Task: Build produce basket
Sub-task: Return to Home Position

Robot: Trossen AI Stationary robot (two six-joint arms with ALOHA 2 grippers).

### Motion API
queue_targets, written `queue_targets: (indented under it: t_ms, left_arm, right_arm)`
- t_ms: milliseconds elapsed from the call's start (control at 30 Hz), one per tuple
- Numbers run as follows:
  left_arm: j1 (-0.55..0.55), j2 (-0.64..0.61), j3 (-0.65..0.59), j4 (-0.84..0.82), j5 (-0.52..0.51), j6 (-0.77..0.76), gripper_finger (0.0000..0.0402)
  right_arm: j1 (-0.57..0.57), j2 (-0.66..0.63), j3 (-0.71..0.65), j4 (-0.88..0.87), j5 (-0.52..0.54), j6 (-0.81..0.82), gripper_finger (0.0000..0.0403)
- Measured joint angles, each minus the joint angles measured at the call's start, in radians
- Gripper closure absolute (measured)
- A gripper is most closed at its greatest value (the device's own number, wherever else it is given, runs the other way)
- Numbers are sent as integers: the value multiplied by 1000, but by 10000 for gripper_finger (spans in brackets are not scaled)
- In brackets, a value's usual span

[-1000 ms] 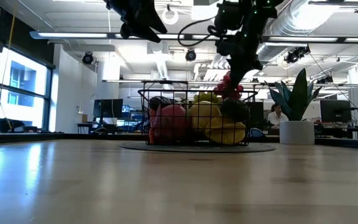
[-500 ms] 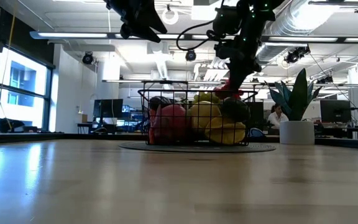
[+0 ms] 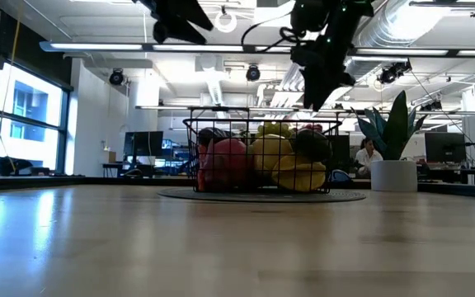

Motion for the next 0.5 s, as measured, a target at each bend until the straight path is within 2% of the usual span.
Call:
queue_targets:
  t_ms: [300, 500]
  left_arm:
    - [-44, -162, -12, -121, -2, -13, 174]
    - [-127, -288, -169, -30, -36, -55, 174]
  right_arm:
    - [65, -107, 0, 99, -8, 137, 245]
    - [161, -148, 0, 272, -6, 167, 245]
